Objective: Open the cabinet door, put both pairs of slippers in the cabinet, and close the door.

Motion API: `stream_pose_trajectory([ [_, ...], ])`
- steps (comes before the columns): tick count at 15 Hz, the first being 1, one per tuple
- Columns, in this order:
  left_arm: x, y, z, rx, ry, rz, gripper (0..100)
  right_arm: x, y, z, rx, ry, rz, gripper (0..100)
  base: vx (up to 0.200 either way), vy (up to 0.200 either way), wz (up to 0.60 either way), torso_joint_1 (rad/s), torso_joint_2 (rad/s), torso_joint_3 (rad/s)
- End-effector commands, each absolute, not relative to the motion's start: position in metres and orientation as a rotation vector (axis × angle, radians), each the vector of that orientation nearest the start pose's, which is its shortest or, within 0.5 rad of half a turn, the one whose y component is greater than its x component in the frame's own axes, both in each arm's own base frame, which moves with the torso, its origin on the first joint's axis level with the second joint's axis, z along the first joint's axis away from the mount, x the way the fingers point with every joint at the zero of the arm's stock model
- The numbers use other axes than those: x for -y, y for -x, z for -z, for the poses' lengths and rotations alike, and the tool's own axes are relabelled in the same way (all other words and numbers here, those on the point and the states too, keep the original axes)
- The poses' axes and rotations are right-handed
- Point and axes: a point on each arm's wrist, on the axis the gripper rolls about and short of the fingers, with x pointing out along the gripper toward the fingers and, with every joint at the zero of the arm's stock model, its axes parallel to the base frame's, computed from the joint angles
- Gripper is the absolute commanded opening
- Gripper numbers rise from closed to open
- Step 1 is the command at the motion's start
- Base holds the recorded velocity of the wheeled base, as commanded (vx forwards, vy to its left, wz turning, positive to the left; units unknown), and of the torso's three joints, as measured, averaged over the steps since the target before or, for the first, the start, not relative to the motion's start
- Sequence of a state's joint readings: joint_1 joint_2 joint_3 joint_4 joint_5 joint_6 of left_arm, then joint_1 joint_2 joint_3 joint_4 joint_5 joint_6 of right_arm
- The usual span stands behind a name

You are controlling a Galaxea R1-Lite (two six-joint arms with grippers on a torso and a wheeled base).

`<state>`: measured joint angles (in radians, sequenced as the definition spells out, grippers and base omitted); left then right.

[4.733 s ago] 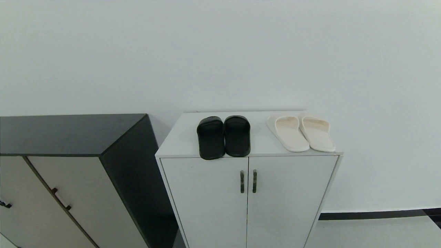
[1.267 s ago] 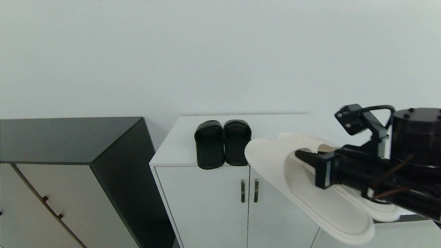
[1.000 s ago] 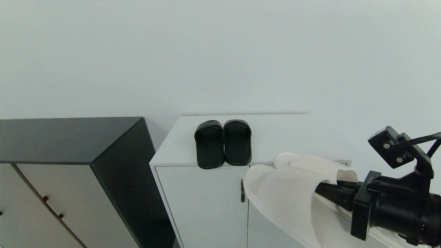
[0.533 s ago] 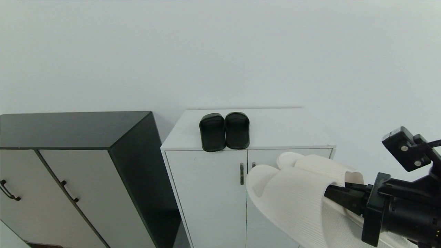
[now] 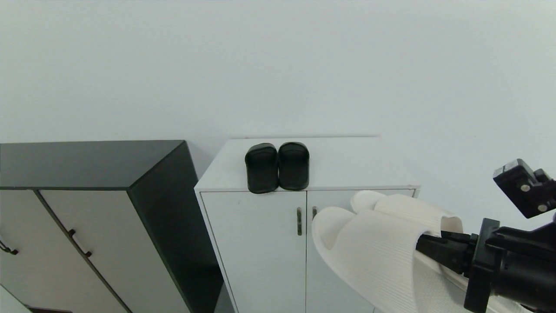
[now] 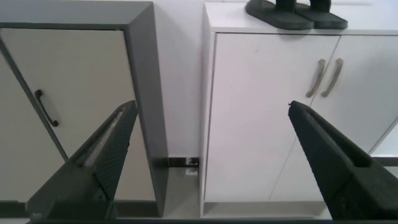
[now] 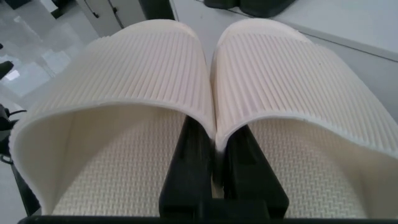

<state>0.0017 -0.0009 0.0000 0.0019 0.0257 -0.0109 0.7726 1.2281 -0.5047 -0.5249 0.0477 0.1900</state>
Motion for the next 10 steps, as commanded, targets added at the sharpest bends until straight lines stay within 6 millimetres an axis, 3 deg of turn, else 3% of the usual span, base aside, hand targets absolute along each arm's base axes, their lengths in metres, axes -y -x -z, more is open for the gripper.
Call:
stream_pose_trajectory([
  [1,-0.0006,0.0228,-0.0753,-0.001,0.011,-0.028,100,-0.1252,-0.1271,-0.2035,-0.264,-0.108,-0.797,0,0.0,-0.2,0.0,-0.002,0.01,0.002],
  [4,-0.0006,0.0228,-0.0753,-0.001,0.011,-0.028,100,-0.1237,-0.1282,-0.2011,-0.274,-0.106,-0.799,0,0.0,-0.2,0.0,0.002,0.0,0.001],
  [10,-0.0006,0.0228,-0.0753,-0.001,0.014,-0.028,100,-0.1201,-0.1287,-0.1944,-0.299,-0.101,-0.811,0,0.0,0.0,0.0,0.0,0.0,0.0],
])
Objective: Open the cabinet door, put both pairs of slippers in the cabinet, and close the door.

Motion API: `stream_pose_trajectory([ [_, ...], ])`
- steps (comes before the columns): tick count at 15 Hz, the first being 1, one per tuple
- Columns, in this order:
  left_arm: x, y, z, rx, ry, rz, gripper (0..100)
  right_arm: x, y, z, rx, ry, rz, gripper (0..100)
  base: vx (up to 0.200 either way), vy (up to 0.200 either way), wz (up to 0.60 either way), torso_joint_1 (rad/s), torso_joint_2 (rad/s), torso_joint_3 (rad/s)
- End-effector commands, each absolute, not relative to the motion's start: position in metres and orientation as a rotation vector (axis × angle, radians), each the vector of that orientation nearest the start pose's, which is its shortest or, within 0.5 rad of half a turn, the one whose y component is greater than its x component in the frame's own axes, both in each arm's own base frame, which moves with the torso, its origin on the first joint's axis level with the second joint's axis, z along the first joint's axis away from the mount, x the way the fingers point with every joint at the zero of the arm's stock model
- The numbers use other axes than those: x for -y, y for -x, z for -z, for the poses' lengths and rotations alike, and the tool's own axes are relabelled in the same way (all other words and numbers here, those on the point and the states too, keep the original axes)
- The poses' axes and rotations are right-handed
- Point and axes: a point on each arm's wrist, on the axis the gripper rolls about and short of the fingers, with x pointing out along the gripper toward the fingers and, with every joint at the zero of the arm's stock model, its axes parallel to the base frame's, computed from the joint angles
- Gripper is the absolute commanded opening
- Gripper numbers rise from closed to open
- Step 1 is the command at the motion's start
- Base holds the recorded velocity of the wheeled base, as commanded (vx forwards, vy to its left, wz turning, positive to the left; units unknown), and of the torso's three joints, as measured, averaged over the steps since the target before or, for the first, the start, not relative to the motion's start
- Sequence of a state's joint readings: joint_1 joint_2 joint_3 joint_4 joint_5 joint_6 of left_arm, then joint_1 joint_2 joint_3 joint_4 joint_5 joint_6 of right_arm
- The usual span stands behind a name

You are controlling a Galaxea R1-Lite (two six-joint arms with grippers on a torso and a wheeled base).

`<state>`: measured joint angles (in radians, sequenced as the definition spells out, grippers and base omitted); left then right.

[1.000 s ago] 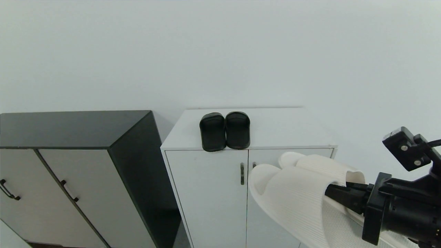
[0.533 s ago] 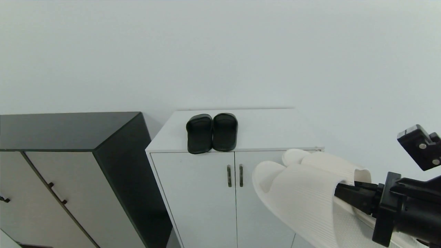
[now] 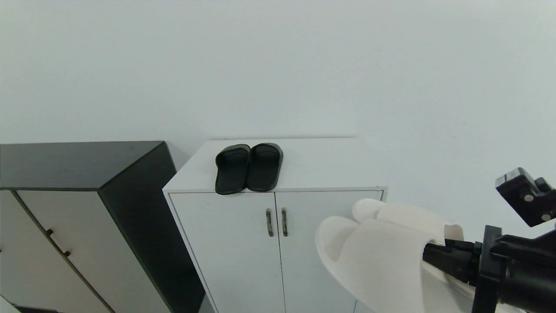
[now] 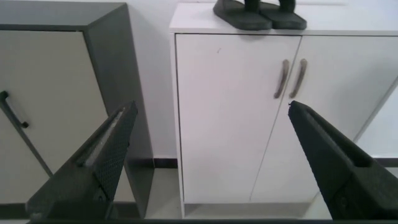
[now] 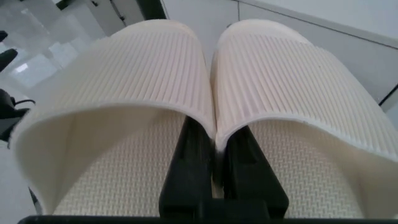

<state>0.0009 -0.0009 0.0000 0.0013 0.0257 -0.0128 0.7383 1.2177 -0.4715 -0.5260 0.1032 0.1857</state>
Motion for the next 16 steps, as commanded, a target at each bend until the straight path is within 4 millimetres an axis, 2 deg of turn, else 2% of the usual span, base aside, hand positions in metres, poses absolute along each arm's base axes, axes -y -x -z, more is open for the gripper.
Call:
stream_pose_trajectory([
  [1,-0.0006,0.0228,-0.0753,-0.001,0.014,-0.028,100,-0.12,-0.1286,-0.1939,-0.3,-0.1,-0.811,0,0.0,0.0,0.0,0.0,0.0,0.0],
  [6,-0.0006,0.0228,-0.0753,-0.001,0.009,-0.028,100,-0.1202,-0.1288,-0.1937,-0.302,-0.1,-0.813,0,0.0,0.0,0.0,-0.032,0.07,0.034],
  [16,-0.0004,0.0228,-0.0752,-0.003,0.009,-0.02,100,-0.1184,-0.1268,-0.1889,-0.316,-0.093,-0.811,0,0.0,0.0,0.0,-0.247,0.5,0.251],
])
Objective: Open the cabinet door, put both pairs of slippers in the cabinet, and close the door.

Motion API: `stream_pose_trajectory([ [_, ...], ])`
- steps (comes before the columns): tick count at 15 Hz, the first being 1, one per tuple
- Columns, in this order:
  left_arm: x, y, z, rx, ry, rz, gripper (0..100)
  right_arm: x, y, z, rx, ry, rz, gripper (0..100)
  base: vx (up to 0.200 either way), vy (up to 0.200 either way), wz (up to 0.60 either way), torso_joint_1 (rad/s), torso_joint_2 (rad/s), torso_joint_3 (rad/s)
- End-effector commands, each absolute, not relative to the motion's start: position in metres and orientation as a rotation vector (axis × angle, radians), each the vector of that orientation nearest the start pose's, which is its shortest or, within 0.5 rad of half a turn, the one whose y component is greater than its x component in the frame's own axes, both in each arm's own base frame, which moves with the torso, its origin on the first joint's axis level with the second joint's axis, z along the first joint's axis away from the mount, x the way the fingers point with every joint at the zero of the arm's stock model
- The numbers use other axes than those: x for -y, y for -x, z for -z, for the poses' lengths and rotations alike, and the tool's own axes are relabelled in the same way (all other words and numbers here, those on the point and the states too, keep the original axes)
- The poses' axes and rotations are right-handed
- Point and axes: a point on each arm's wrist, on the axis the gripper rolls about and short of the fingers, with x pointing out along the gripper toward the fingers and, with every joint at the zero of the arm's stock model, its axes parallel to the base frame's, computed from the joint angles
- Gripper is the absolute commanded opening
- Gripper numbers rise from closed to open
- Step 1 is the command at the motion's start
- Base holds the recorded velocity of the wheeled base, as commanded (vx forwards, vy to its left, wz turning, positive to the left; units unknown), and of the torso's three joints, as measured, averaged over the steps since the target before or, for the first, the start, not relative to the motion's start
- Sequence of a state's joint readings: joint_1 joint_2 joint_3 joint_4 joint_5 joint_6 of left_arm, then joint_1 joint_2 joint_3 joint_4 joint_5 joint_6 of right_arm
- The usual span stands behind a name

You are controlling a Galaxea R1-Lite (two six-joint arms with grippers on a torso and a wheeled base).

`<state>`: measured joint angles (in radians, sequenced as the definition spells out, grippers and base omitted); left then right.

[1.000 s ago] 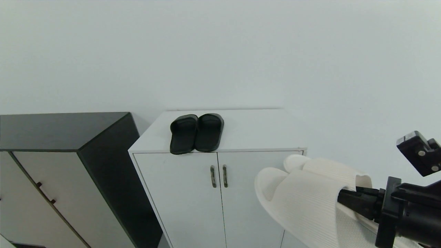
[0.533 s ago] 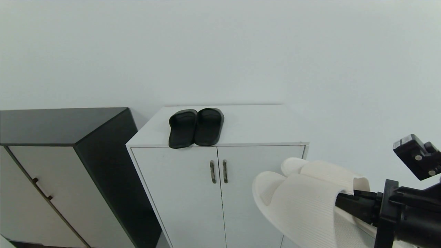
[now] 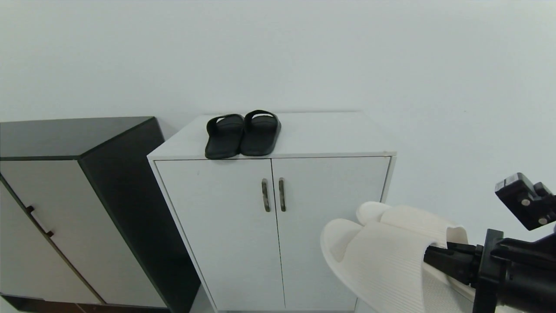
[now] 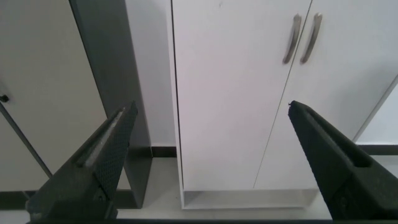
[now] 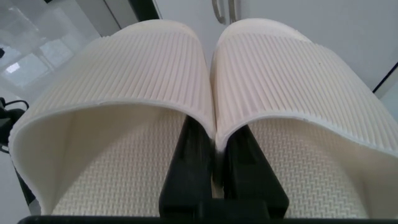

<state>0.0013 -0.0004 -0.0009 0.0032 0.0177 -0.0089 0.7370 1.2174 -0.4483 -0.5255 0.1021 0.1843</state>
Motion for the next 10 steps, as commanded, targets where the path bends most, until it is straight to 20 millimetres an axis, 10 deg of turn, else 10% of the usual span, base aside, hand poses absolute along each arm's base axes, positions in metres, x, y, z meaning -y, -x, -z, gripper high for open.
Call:
stream_pose_trajectory([
  [1,-0.0004,0.0228,-0.0753,-0.001,0.009,-0.02,100,-0.1185,-0.127,-0.1884,-0.318,-0.093,-0.811,0,0.0,0.0,0.0,-0.246,0.49,0.246],
  [10,0.0,0.0227,-0.0752,-0.005,0.006,-0.003,100,-0.119,-0.1272,-0.1863,-0.328,-0.092,-0.817,0,0.0,0.0,0.0,-0.233,0.47,0.239],
])
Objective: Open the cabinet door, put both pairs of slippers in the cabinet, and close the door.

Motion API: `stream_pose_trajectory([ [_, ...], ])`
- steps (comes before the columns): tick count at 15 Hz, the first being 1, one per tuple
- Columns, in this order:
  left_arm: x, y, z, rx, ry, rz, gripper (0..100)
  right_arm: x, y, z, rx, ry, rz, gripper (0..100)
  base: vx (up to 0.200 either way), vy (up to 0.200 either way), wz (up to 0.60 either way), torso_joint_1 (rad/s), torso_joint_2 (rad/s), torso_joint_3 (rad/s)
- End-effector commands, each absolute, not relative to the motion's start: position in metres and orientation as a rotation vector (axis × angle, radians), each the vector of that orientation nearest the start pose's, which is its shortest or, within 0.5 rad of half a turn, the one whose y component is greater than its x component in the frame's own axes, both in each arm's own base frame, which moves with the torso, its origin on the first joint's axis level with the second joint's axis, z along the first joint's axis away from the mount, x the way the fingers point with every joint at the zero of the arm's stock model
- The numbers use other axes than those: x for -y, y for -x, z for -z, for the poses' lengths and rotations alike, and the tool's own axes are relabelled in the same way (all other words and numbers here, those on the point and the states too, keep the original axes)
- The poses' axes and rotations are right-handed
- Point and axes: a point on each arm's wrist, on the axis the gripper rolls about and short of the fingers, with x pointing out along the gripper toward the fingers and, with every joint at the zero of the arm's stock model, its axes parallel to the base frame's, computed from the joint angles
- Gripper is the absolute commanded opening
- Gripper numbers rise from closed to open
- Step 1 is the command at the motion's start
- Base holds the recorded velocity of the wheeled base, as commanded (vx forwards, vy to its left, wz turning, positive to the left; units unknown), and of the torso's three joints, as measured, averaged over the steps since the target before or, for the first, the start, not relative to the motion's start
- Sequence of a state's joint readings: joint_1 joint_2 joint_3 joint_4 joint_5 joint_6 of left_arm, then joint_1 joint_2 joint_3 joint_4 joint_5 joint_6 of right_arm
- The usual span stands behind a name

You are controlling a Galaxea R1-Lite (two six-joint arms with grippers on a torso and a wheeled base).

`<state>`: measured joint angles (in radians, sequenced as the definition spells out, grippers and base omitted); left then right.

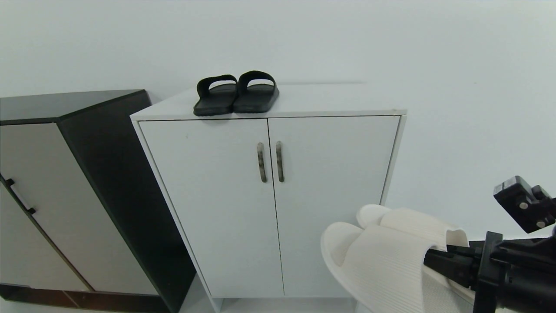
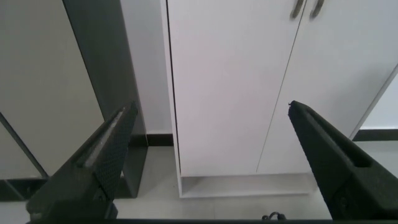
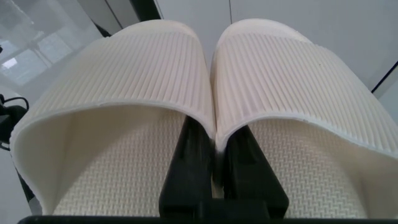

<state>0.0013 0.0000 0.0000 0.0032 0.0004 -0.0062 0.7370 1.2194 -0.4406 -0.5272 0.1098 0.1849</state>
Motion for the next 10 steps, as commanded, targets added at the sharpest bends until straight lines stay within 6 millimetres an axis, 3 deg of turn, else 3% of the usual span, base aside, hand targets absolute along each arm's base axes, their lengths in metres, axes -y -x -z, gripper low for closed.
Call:
stream_pose_trajectory([
  [1,0.0,0.0229,-0.0756,-0.002,0.008,-0.003,100,-0.1189,-0.127,-0.1859,-0.33,-0.092,-0.818,0,0.0,0.0,0.0,-0.242,0.46,0.237],
  [7,0.0,0.023,-0.0766,0.002,-0.006,-0.005,100,-0.1183,-0.1264,-0.1867,-0.325,-0.092,-0.819,0,0.0,0.0,0.0,-0.218,0.39,0.177],
  [10,-0.0001,0.0232,-0.0766,0.003,-0.006,-0.006,100,-0.1181,-0.1261,-0.187,-0.324,-0.092,-0.821,0,0.0,0.0,0.0,-0.054,0.2,0.062],
])
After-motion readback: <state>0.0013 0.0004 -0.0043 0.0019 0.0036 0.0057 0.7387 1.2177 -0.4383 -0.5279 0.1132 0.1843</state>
